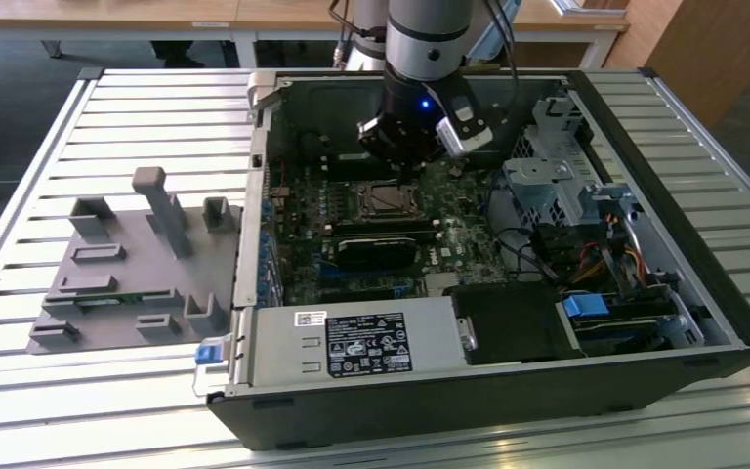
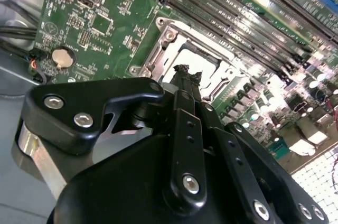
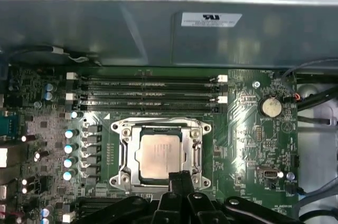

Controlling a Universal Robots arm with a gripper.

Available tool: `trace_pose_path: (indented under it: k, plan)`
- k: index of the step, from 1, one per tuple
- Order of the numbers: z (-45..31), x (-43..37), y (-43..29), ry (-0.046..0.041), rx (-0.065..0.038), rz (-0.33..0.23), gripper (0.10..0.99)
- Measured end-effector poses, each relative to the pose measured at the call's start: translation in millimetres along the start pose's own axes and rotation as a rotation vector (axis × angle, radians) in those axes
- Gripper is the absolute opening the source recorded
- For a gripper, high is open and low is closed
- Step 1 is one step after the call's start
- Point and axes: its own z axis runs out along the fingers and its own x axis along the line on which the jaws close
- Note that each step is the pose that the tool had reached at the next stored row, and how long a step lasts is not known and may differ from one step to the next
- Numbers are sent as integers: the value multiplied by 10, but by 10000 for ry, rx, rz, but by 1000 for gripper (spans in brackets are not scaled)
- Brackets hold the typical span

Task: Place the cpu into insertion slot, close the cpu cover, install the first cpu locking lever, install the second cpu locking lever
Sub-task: 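Install the second cpu locking lever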

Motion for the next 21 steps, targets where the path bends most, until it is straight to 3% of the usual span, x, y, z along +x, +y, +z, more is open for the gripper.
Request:
trace_pose_path:
  k: [21]
  plan:
    - [100,1,-163,14,0,56,106]
